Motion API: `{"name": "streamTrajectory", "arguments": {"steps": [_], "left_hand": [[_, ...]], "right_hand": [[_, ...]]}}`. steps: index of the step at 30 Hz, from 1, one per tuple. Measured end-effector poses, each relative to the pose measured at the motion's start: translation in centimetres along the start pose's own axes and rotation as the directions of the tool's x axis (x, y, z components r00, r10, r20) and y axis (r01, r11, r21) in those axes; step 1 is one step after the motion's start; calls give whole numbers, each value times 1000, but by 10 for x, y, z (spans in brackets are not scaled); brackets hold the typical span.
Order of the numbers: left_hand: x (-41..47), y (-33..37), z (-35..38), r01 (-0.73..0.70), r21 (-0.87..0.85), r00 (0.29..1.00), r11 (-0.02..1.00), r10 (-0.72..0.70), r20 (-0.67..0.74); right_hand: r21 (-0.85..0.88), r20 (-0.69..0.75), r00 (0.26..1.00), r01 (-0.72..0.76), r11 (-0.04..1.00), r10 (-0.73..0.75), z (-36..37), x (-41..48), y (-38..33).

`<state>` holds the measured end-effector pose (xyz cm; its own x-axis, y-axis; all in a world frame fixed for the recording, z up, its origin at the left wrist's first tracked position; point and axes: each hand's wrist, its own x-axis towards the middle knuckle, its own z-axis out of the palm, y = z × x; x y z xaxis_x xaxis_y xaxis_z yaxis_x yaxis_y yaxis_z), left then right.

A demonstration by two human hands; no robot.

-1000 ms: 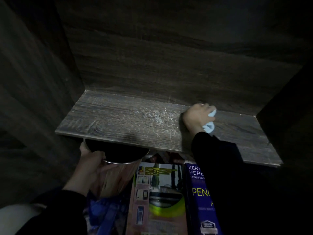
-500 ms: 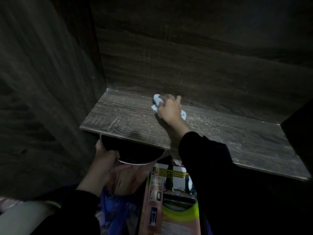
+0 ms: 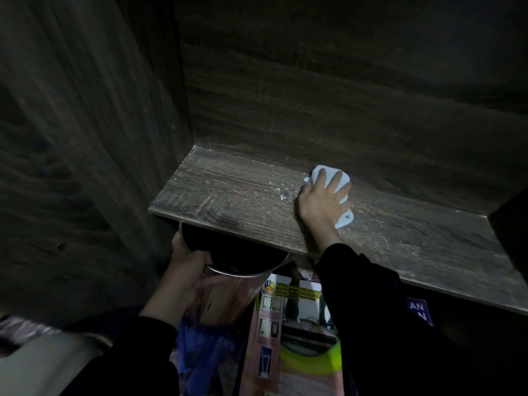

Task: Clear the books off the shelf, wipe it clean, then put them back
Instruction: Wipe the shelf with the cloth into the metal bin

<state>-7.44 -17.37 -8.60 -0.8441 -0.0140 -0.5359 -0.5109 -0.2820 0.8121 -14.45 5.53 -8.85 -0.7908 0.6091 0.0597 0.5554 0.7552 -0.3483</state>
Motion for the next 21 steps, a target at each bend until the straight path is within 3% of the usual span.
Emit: {"name": "streamTrajectory", "arguments": {"steps": [4, 7, 11, 15, 19, 21], "left_hand": [[-3, 2, -1, -7, -6, 1000, 1000, 7, 14], [-5, 4, 0, 4, -19, 1000, 1000, -3, 16], [-9, 6, 3, 8, -27, 1000, 1000, -8, 8], [-9, 6, 2, 8, -18, 1000, 1000, -8, -6], [-14, 9, 1, -8, -46, 1000, 999, 8, -8], [-15, 10, 1, 2, -57, 1000, 998, -2, -3]], "right_hand": [[-8, 50, 995, 86, 996, -85, 10, -8, -33], [23, 150, 953, 264, 964, -265, 11, -12, -46], [44, 278, 777, 577, 816, -565, 9, -27, -58], [128, 353, 574, 752, 646, -739, 10, -50, -55], [349, 233, 337, 847, 401, -912, 10, -71, -43], [464, 131, 296, 825, 322, -946, 9, -78, -41]]}}
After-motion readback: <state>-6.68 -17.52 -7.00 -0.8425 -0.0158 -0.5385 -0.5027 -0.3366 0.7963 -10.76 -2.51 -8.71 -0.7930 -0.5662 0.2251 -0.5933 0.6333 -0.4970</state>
